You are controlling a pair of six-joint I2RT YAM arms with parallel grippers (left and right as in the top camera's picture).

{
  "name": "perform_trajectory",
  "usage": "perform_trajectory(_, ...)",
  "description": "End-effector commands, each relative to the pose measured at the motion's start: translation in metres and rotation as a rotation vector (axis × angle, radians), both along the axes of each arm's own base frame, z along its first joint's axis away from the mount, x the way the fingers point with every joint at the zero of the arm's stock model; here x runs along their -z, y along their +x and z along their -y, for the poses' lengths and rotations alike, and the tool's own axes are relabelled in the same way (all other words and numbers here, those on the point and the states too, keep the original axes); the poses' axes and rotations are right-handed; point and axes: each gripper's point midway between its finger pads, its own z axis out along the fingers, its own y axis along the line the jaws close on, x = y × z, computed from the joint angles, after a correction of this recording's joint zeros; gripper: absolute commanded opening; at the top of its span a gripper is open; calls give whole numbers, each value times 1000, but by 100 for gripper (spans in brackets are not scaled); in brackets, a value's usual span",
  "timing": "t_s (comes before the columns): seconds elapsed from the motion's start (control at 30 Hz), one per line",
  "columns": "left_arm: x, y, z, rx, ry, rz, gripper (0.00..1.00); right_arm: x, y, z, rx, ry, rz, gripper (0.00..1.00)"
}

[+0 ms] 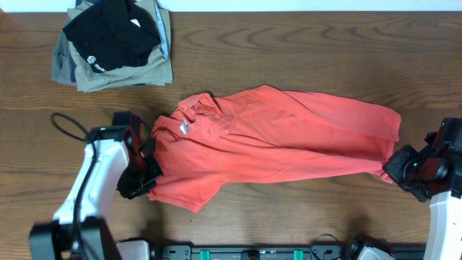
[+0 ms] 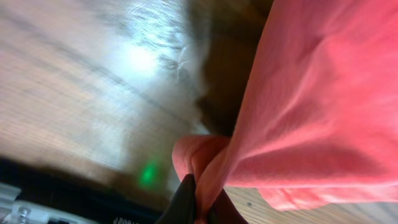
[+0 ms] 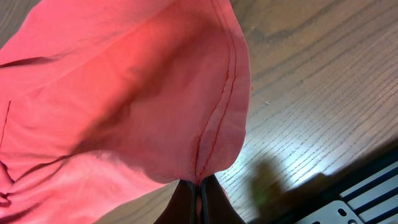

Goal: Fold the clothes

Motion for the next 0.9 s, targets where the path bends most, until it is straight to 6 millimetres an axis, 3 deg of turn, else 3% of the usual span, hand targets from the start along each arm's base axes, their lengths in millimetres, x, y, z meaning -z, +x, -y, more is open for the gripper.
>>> perform_trajectory(0.0, -28, 10, -8, -93, 54, 110, 6, 3, -2, 7, 43, -14, -16, 1)
perform_trajectory(0.3, -72, -18, -6, -138, 59, 276, 6, 1, 2, 11, 92, -20, 3, 1)
perform_trajectory(0.67, -81, -56, 27, -149, -111, 183, 6, 1, 3, 12, 99, -21, 8, 2)
perform_trajectory(0.87, -90, -58, 47, -68, -237, 208, 6, 2, 6, 21, 122, -56, 4, 2)
